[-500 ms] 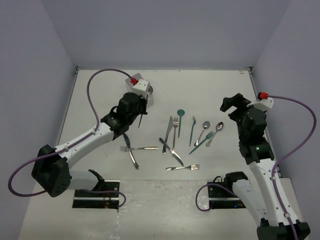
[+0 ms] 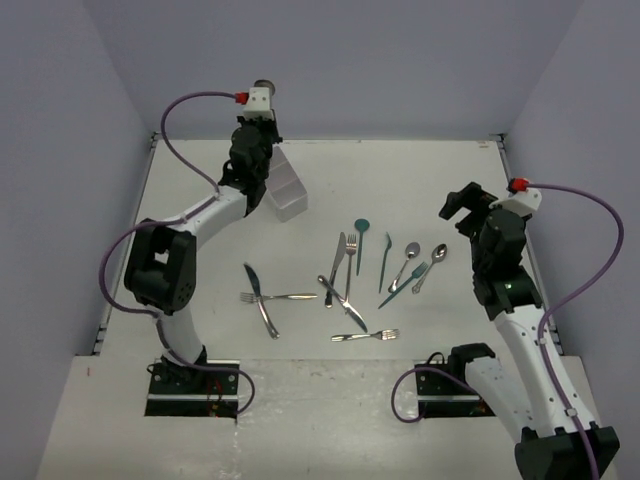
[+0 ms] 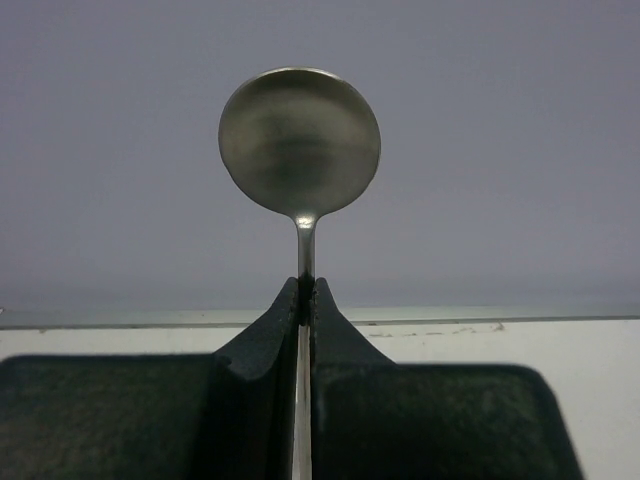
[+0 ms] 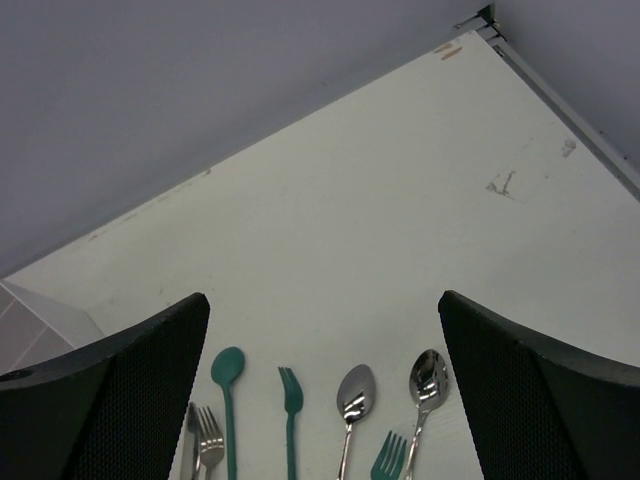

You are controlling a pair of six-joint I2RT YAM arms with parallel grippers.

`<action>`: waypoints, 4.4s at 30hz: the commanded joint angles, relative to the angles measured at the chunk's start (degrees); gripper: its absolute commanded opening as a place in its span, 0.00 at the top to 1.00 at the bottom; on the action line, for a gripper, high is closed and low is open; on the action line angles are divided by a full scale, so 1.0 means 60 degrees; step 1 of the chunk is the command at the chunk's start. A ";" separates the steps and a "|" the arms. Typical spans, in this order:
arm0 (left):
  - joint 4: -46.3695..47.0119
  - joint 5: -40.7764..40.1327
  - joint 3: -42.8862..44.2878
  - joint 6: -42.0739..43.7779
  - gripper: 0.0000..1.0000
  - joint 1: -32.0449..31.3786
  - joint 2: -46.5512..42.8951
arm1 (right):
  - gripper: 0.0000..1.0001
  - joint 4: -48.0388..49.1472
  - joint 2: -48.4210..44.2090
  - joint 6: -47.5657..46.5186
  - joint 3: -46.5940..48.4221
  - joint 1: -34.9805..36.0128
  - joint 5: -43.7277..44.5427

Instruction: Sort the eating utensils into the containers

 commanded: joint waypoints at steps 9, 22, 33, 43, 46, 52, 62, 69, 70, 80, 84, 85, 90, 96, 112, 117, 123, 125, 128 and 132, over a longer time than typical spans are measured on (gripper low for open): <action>0.2665 0.1847 0.1016 0.1382 1.00 0.0787 0.1821 | 0.01 0.0269 0.0714 -0.0388 0.0625 -0.0016 0.0692; 0.3165 0.2258 -0.0567 0.1619 1.00 0.0875 0.1880 | 0.01 0.0240 0.1139 -0.0740 0.1007 -0.0002 0.0678; 0.1979 0.2126 -0.0744 0.1413 0.78 0.0875 0.1558 | 0.01 0.0181 0.0876 -0.0506 0.0684 -0.0002 0.0312; 0.0807 0.2446 -0.0817 0.1282 0.06 0.0860 0.0197 | 0.01 -0.0725 0.0626 0.0137 0.0699 -0.0002 0.0619; 0.0280 0.2915 -0.0934 0.1194 0.00 0.0860 -0.0768 | 0.01 -0.1222 0.0669 0.0561 0.0713 -0.0002 0.0634; -0.2601 0.2916 -0.0482 -0.0747 0.00 0.0860 -0.2133 | 0.01 -0.2846 0.1137 0.1849 0.0859 -0.0002 0.1117; -0.5185 0.4323 -0.2732 -0.3200 0.00 0.0758 -0.4476 | 0.01 -0.5136 0.5397 0.2878 0.2220 -0.0733 -0.0755; -0.5185 0.4015 -0.3791 -0.3348 0.00 0.0743 -0.5254 | 0.01 -0.5239 0.7027 0.3273 0.2355 -0.0822 -0.1239; -0.5185 0.4001 -0.3820 -0.3347 0.00 0.0743 -0.5269 | 0.01 -0.5181 0.7100 0.3302 0.2151 -0.0822 -0.1502; -0.4980 0.3781 -0.3820 -0.2981 0.00 0.0743 -0.5108 | 0.05 -0.5809 0.8286 0.3683 0.2251 -0.0822 -0.1740; -0.4995 0.3693 -0.3835 -0.2704 0.00 0.0757 -0.5093 | 0.09 -0.6087 0.8710 0.3903 0.2675 -0.0837 -0.1520; -0.5053 0.3649 -0.3835 -0.2659 0.00 0.0743 -0.5093 | 0.11 -0.6364 0.8813 0.3961 0.2894 -0.0851 -0.1476; -0.5039 0.3271 -0.3820 -0.2338 0.00 0.0743 -0.5123 | 0.22 -0.6995 0.9282 0.4064 0.3291 -0.0895 -0.1052; -0.4702 0.3092 -0.3689 -0.2015 0.00 0.0757 -0.4787 | 0.33 -0.7216 0.9590 0.4255 0.3496 -0.0939 -0.0846; -0.4672 0.2814 -0.2883 -0.1472 0.00 0.0757 -0.4127 | 1.00 -0.6691 0.9738 0.3100 0.3102 -0.1013 -0.0801; -0.4804 0.3077 -0.2824 -0.1443 0.00 0.0757 -0.4126 | 1.00 -0.5360 0.8670 0.2001 0.2736 -0.1013 -0.0584; -0.4746 0.4334 -0.2897 -0.1633 0.00 0.0743 -0.4390 | 1.00 -0.3250 0.6210 -0.0078 0.1931 -0.0881 -0.1181; -0.4527 0.5487 -0.2941 -0.1968 0.00 0.0627 -0.4376 | 1.00 -0.2606 0.5290 -0.1202 0.1784 -0.0648 -0.1939; -0.3797 0.6373 -0.2927 -0.2263 0.00 -0.0148 -0.4215 | 1.00 -0.1815 0.4203 -0.2612 0.1535 -0.0078 -0.3333; -0.2976 0.7411 -0.2678 -0.2847 0.00 -0.1175 -0.3645 | 1.00 -0.0671 0.3293 -0.3230 0.1358 0.0568 -0.6566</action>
